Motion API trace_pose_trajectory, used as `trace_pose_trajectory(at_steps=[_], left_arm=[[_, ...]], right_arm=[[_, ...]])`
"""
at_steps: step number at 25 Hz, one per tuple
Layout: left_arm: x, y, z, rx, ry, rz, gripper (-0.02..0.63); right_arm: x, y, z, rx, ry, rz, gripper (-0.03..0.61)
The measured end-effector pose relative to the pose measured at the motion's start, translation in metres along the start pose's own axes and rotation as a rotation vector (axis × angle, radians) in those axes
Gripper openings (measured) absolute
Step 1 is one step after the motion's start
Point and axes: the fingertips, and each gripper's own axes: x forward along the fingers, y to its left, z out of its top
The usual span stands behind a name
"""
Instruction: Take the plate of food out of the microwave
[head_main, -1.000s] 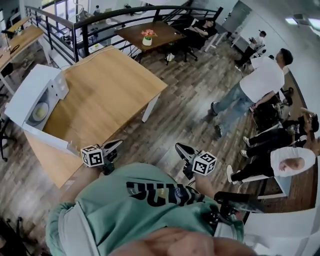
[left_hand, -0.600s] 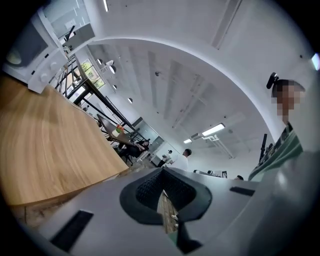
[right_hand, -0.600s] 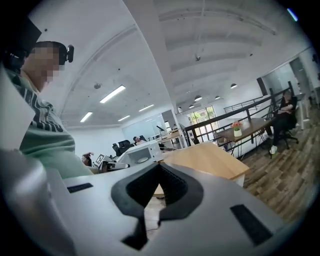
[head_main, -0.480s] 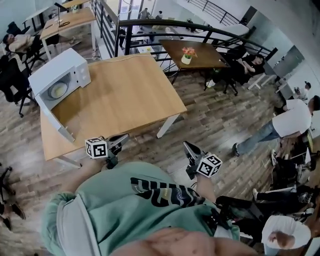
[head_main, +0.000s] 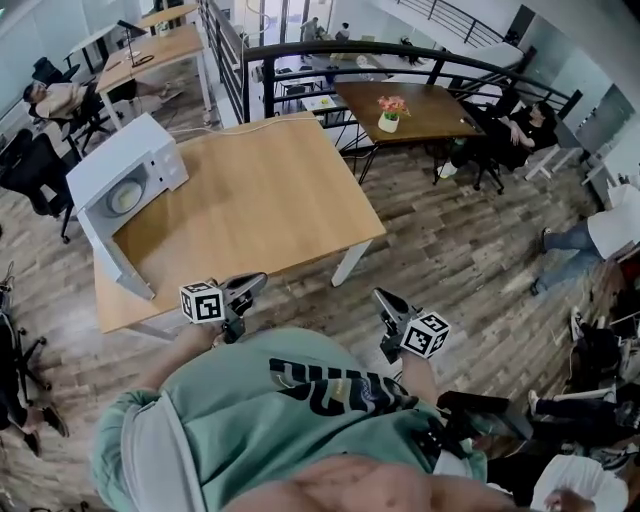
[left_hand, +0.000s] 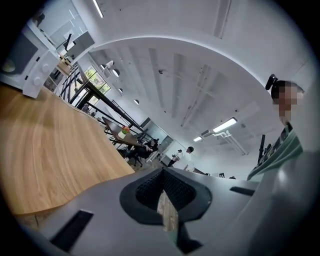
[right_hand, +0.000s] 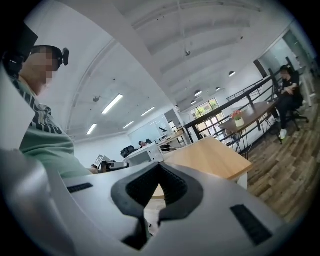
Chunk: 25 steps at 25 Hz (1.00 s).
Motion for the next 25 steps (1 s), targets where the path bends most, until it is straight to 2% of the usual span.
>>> trace_pose_trajectory(at_steps=[3,6,12,15,22,25], left_arm=[[0.018,0.021,0.008,-0.012,0.005,-0.027,-0.002],[0.038,0.048,0.028,-0.022,0.017,-0.079,-0.002],[0.055,0.116,0.101,-0.019,0.011,-0.14,-0.002],[0.055,0.152,0.13,-0.003,0.007,-0.135,-0.002],[0.017,0.228,0.175,-0.021,-0.099,-0.054,-0.002],[-0.005,0.254,0.185,-0.037,-0.153,0.02,-0.002]], right_arm=[[0.017,-0.013,0.004,-0.01,0.019,-0.01,0.008],[0.038,-0.028,0.025,-0.035,0.015,-0.053,0.008],[0.104,-0.048,0.072,-0.08,0.03,-0.143,0.008],[0.147,-0.06,0.093,-0.074,0.032,-0.166,0.008],[0.278,-0.05,0.108,-0.162,0.175,-0.019,0.008],[0.318,-0.056,0.121,-0.183,0.216,0.039,0.008]])
